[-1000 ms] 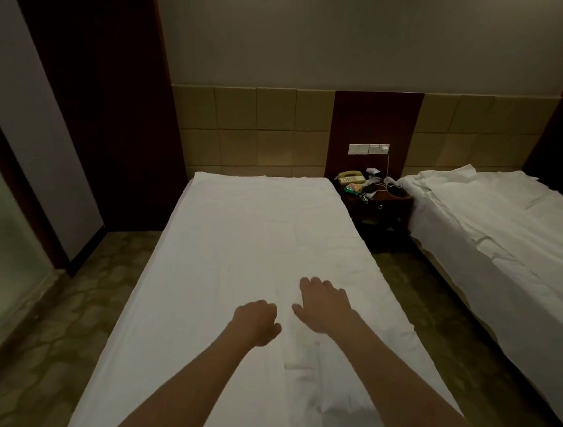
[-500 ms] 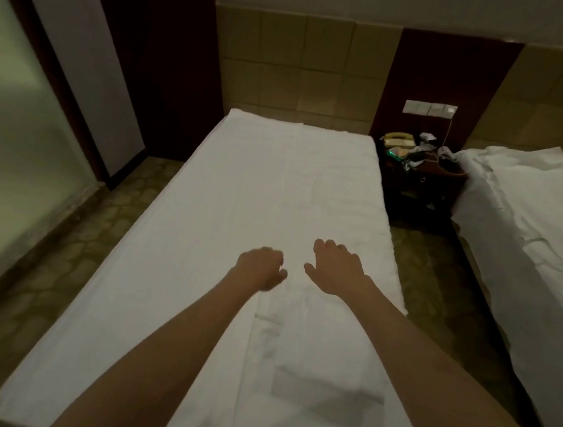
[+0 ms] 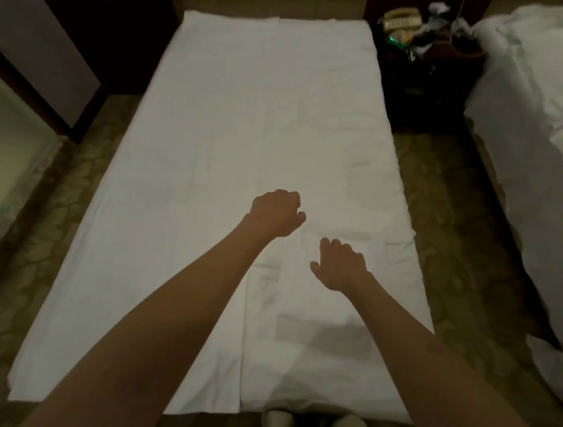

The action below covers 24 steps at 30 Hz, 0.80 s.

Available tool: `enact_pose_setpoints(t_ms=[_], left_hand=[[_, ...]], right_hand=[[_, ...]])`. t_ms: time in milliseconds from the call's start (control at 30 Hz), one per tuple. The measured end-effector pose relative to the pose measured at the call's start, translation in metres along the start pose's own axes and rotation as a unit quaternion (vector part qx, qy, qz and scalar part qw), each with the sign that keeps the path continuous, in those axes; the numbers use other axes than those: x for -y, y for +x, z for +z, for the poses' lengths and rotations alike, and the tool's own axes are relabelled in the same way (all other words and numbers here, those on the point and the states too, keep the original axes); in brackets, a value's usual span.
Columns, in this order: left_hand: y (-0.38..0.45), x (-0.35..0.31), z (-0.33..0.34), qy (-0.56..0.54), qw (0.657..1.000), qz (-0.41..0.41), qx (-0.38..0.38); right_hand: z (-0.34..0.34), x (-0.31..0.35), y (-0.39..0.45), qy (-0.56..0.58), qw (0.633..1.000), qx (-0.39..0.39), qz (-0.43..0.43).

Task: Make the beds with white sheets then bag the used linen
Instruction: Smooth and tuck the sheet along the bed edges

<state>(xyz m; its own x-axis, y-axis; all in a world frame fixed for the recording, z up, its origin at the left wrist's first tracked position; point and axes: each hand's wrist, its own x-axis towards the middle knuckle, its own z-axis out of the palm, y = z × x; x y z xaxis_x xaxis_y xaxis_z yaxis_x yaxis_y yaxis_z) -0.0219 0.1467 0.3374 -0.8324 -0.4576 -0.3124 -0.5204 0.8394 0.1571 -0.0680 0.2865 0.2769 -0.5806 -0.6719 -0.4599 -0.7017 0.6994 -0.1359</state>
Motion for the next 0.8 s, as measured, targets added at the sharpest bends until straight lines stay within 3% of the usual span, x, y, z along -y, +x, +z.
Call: enact_pose_setpoints(t_ms=[400, 600, 733, 800], left_hand=[[0.087, 0.001, 0.151, -0.114, 0.969, -0.157, 0.155], [0.139, 0.012, 0.215, -0.227, 0.929, -0.243, 0.161], [0.163, 0.024, 0.259, -0.312, 0.874, -0.328, 0.174], [0.168, 0.03, 0.282, -0.349, 0.842, -0.361, 0.198]], right_hand=[[0.076, -0.107, 0.098, 0.077, 0.994, 0.063, 0.044], [0.123, -0.157, 0.151, 0.122, 0.985, 0.078, 0.1], [0.146, -0.187, 0.174, 0.23, 0.948, -0.008, 0.22], [0.155, -0.2, 0.181, 0.318, 0.897, -0.025, 0.305]])
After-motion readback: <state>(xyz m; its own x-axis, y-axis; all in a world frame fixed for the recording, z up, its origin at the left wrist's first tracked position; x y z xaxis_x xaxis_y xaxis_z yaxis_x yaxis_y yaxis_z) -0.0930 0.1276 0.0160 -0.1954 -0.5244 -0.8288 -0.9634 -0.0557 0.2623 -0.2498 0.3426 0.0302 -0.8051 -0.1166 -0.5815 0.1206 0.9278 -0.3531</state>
